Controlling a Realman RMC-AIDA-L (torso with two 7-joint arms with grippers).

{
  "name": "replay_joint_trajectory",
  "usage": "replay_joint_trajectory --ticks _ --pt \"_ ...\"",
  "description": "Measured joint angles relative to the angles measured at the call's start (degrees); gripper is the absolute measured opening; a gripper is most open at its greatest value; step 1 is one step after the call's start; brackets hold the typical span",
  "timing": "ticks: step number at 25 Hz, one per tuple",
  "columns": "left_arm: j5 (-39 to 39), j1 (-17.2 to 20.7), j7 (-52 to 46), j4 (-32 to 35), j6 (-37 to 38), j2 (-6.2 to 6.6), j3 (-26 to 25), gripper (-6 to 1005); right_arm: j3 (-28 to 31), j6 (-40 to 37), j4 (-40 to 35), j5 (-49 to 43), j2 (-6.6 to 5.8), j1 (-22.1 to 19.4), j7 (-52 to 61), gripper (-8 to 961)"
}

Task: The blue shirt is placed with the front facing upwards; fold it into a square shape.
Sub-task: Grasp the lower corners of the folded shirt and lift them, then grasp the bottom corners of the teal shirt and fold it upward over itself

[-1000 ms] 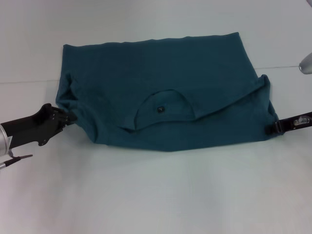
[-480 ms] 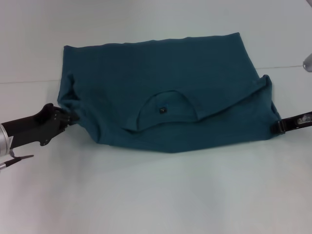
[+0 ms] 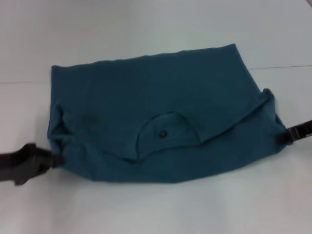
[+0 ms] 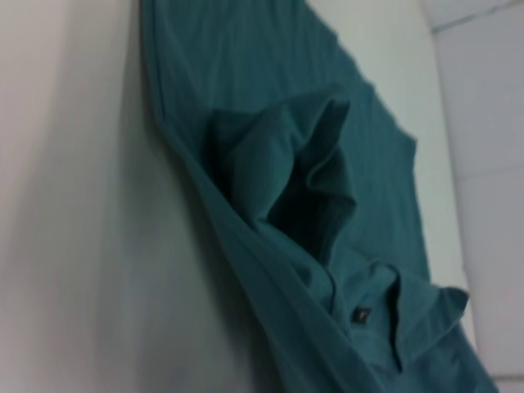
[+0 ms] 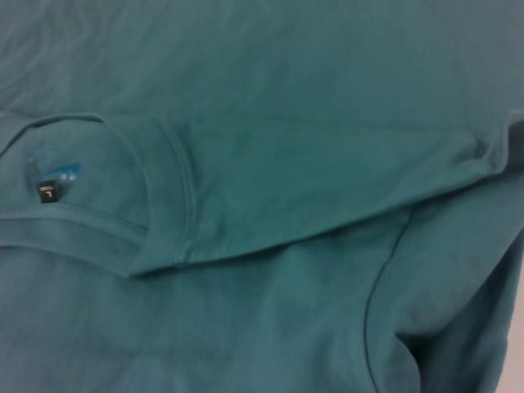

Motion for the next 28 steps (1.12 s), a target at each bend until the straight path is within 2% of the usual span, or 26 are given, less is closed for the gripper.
replay_joint_trajectory --ticks 4,13,18,28 --pt "1.2 2.1 -0.1 2.8 5.5 0.02 -0.1 42 0.2 -5.6 -1.8 -0.2 -0.21 -0.8 0.1 58" --pt "8.4 2.6 -0.8 6.2 15.3 0.62 -0.8 42 3.3 -19.8 -4.6 -3.0 -0.63 -3.5 1.3 58" --pt "12.0 3.7 -1.8 8.9 20.8 0.58 -0.9 42 3.7 -24.5 -5.2 -3.2 -1.21 -4.7 0.9 58" --pt "17.7 4.9 -0.6 11.4 27.9 0.37 -0.9 42 4.3 -31.1 -5.1 -3.0 -1.18 -6.5 -1.8 59"
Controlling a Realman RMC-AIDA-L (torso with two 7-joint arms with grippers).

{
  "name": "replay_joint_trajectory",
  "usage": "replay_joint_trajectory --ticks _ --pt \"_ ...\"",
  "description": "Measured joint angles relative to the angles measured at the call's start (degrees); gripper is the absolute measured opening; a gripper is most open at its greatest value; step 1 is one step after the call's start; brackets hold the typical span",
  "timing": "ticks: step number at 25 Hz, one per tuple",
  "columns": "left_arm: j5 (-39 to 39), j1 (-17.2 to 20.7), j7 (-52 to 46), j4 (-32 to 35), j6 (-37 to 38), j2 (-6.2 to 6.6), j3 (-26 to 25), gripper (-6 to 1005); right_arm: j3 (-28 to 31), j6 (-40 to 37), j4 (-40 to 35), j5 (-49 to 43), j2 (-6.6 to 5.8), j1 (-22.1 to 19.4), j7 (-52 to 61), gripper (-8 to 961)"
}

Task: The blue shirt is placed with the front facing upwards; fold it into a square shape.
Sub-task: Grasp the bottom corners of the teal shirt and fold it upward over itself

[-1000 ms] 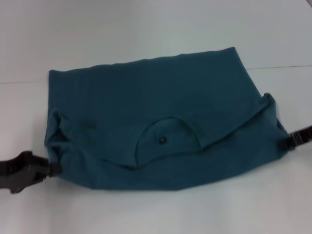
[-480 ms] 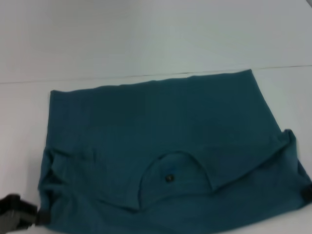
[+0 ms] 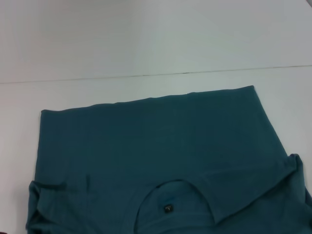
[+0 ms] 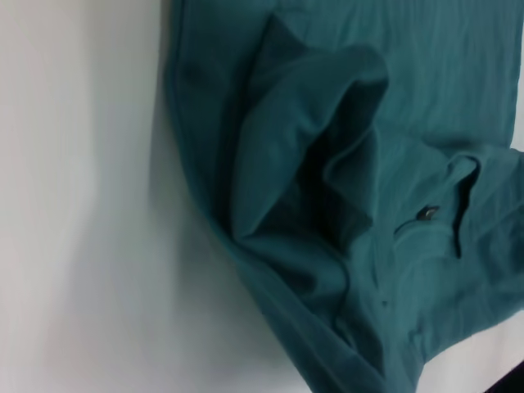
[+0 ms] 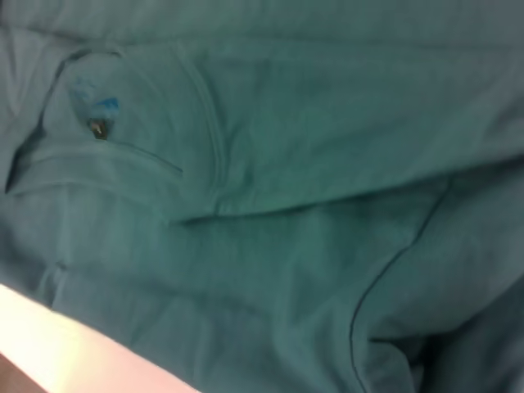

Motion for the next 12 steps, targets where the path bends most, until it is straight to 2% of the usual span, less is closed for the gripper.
replay_joint_trajectory --ticks 2,4,5,6,8,9,10,12 --pt "-0.5 -0.3 1.1 0.1 0.7 0.26 -1.5 42 1.9 0.2 0.2 0.7 -0.04 0.3 -0.8 59" --pt "-1.9 -1.3 2.4 -0.2 1.5 1.12 -4.8 42 5.1 0.1 0.3 2.6 -0.48 1.0 -1.9 59" --pt "-2.4 -2.0 2.8 -0.5 1.8 1.79 -6.6 42 8.3 0.1 0.5 5.1 -1.19 1.8 -2.4 59" --pt "-2.6 -2.7 2.8 -0.7 1.8 2.37 -8.0 43 8.3 0.1 0.5 5.1 -1.19 1.8 -2.4 59" --pt "-2.6 -4.3 2.4 -1.3 1.3 3.57 -10.4 43 12.0 1.2 1.0 7.8 -2.16 2.9 -1.7 59" --pt "-2.6 -4.3 2.4 -1.3 1.3 3.57 -10.4 43 13.6 2.0 1.3 8.8 -2.57 3.4 -0.9 59" --pt "-2.4 -6.6 0.2 -2.6 -0.8 4.93 -12.2 43 15.1 3.5 1.5 9.4 -2.89 3.9 0.6 59" --pt "-2.4 -7.9 -1.6 -3.5 -2.7 5.51 -12.4 43 17.3 6.9 2.0 10.7 -3.26 4.9 4.2 59"
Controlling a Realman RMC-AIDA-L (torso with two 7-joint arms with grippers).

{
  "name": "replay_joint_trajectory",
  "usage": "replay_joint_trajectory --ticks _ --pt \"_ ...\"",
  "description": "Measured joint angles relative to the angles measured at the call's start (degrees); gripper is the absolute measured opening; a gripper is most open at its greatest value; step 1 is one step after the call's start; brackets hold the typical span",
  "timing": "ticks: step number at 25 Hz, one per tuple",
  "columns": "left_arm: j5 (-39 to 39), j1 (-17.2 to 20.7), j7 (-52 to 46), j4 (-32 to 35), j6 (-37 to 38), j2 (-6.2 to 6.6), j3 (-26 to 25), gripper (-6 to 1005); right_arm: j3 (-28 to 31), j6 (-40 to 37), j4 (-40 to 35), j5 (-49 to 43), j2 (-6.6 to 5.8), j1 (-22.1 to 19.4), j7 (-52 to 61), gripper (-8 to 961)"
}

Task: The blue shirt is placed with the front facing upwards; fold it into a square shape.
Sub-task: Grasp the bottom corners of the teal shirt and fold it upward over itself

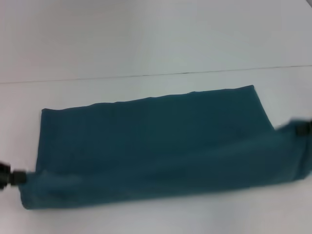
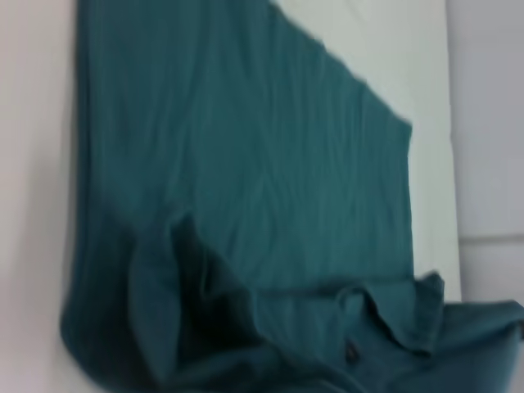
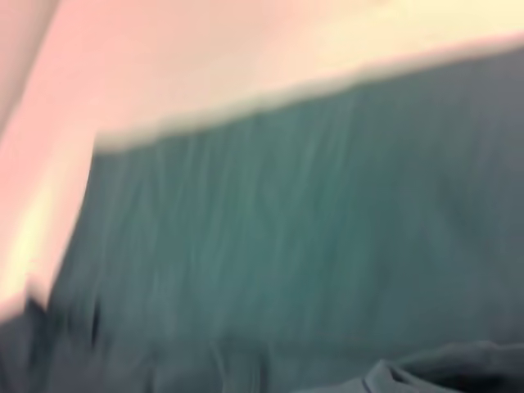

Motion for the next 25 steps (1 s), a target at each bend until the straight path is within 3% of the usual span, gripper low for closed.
replay_joint_trajectory --ticks 8,19,25 --pt "0.2 -6.5 -3.5 -7.5 -12.2 1.66 1.7 43 0.1 12.9 4.4 3.7 0.20 3.6 4.2 59" --pt "0.1 -10.4 -6.8 -13.0 -28.6 1.09 4.7 42 -7.1 34.0 15.6 3.4 1.59 7.1 7.8 59" --pt "0.2 -12.1 -7.6 -15.8 -35.2 0.91 6.7 43 -8.9 41.7 18.6 3.4 2.47 8.9 8.1 59"
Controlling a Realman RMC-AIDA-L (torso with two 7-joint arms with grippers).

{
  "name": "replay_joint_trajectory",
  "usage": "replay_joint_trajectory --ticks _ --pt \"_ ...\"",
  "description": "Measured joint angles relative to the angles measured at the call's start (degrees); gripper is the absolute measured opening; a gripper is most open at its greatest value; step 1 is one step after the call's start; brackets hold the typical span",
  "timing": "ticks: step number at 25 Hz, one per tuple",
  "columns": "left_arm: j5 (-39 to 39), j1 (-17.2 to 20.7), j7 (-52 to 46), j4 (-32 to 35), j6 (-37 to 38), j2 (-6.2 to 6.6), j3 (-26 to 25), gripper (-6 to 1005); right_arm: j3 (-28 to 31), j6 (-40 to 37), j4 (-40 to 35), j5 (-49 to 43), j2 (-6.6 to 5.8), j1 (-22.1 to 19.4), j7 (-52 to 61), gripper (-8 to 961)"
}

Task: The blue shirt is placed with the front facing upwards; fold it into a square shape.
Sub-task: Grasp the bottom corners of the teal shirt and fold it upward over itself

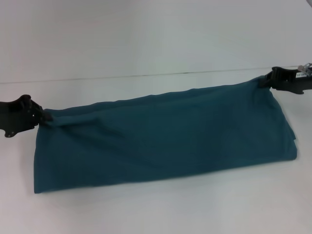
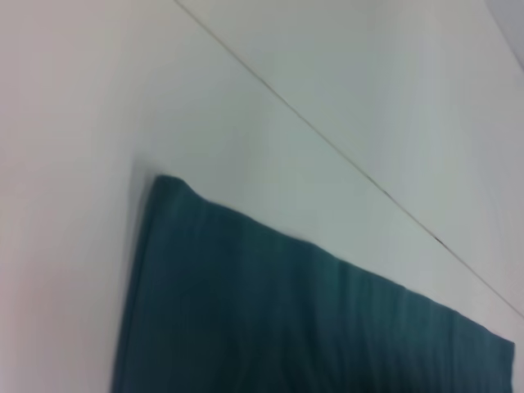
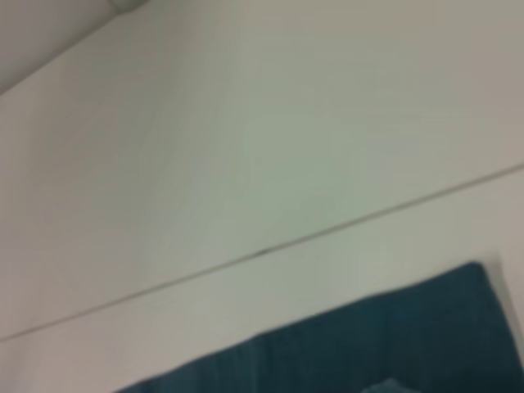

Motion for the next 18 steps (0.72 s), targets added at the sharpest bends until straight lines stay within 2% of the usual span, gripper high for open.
replay_joint_trajectory --ticks 10,18 --pt "-1.2 1.0 0.3 0.1 -5.7 -0.66 -0.1 43 -2.3 8.0 1.0 0.0 1.15 0.8 -0.1 59" --pt "-1.2 0.2 1.0 -0.4 -10.1 -1.64 1.8 42 -5.8 13.5 4.5 -0.2 1.80 3.4 0.0 59"
